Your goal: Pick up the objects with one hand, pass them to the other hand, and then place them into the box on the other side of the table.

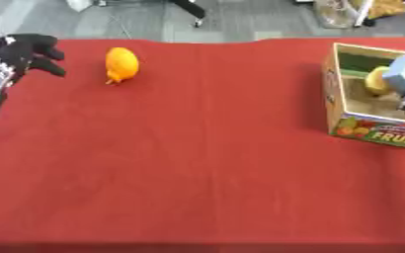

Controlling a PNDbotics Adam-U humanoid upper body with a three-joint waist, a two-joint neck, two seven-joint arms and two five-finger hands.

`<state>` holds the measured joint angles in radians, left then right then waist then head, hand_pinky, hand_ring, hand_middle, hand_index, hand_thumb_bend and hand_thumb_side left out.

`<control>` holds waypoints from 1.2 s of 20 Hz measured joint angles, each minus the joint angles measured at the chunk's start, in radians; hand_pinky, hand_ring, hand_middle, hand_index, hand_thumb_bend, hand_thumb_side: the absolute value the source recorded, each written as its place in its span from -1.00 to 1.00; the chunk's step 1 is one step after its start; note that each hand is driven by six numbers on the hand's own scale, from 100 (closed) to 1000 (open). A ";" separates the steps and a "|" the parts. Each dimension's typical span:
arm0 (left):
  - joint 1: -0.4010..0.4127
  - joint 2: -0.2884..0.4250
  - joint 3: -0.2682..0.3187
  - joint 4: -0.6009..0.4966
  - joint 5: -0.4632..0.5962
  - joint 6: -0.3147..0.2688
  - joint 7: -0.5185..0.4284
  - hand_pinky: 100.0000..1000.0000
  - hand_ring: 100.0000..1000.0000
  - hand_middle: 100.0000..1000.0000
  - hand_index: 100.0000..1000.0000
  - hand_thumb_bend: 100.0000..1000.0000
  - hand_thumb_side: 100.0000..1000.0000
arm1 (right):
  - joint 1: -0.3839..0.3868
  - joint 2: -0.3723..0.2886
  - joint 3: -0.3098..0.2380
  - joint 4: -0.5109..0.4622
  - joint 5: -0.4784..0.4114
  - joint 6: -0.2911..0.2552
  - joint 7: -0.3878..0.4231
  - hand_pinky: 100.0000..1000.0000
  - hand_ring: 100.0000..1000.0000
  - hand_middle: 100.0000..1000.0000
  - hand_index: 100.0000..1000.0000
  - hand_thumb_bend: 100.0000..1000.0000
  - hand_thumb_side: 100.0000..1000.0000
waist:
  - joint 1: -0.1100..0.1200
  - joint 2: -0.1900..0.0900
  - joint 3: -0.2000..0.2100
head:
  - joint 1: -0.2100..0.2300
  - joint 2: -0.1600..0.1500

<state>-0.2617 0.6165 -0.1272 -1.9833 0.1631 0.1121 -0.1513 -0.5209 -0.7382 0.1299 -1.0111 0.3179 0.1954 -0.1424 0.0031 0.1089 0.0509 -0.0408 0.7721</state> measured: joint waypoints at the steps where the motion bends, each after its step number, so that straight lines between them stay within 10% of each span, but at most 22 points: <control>1: 0.000 0.000 0.000 0.000 0.001 0.002 0.000 0.86 0.23 0.28 0.60 -0.51 0.68 | 0.005 -0.009 0.000 -0.019 0.008 -0.003 0.014 0.24 0.69 0.54 1.00 -1.00 -1.00 | 0.000 0.000 -0.001 | 0.002 0.000; 9: 0.000 0.002 -0.006 0.000 0.004 0.016 -0.002 0.86 0.23 0.28 0.60 -0.51 0.69 | 0.049 -0.099 -0.006 -0.208 0.095 -0.023 0.119 0.33 0.71 0.61 1.00 -0.92 -1.00 | 0.000 0.000 -0.011 | 0.027 0.000; 15: -0.010 0.016 -0.016 0.000 0.004 0.044 -0.006 0.85 0.22 0.27 0.60 -0.52 0.72 | 0.139 -0.171 -0.057 -0.532 0.131 0.035 0.168 0.29 0.67 0.55 1.00 -1.00 -1.00 | -0.003 0.000 -0.027 | 0.056 0.000; 24: -0.120 0.046 -0.050 0.041 -0.049 0.151 -0.016 0.83 0.24 0.29 0.60 -0.56 0.65 | 0.300 -0.088 -0.126 -0.948 0.099 -0.023 -0.020 0.15 0.53 0.30 0.84 -1.00 -0.92 | -0.006 0.000 -0.062 | 0.100 0.000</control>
<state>-0.3819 0.6628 -0.1767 -1.9428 0.1145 0.2635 -0.1676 -0.2214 -0.8266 0.0042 -1.9588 0.4171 0.1719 -0.1620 -0.0027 0.1085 -0.0110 0.0596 0.7721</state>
